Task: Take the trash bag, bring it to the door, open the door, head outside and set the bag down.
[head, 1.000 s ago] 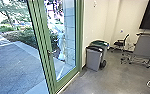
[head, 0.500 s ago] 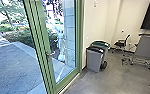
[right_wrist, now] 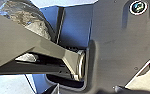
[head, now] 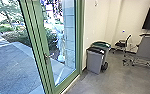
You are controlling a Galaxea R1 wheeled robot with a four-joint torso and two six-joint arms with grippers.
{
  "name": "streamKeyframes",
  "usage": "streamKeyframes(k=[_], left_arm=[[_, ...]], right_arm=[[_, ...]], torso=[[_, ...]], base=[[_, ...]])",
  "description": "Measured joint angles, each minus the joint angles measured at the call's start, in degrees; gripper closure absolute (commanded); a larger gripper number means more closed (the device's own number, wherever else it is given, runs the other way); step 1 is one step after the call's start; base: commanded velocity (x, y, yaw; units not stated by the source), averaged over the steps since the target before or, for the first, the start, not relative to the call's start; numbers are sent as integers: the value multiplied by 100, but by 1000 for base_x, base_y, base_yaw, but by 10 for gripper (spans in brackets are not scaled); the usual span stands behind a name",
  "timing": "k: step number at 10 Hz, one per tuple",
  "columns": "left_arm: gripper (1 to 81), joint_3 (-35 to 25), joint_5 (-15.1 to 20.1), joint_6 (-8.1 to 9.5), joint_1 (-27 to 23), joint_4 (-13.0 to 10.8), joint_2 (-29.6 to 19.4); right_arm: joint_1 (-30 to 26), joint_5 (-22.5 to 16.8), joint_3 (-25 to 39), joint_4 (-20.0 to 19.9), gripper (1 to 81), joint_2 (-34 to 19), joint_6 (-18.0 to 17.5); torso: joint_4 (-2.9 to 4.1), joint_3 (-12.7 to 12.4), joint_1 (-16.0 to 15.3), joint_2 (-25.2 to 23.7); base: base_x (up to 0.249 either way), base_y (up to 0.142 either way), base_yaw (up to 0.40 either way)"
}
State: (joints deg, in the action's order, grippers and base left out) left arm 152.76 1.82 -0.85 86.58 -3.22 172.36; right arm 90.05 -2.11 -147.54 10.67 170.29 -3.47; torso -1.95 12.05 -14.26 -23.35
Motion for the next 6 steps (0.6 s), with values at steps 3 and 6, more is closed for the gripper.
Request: streamKeyframes(k=[3,6], left_arm=[[811,0,0,0,-2,0,2],[811,0,-2,-2,0,0,2]], right_arm=[[-2,7,-179,16,10,77,0],[74,18,-182,13,10,90,0]], torso=[[0,0,0,0],[0,0,0,0]], base=[[135,0,0],[135,0,0]])
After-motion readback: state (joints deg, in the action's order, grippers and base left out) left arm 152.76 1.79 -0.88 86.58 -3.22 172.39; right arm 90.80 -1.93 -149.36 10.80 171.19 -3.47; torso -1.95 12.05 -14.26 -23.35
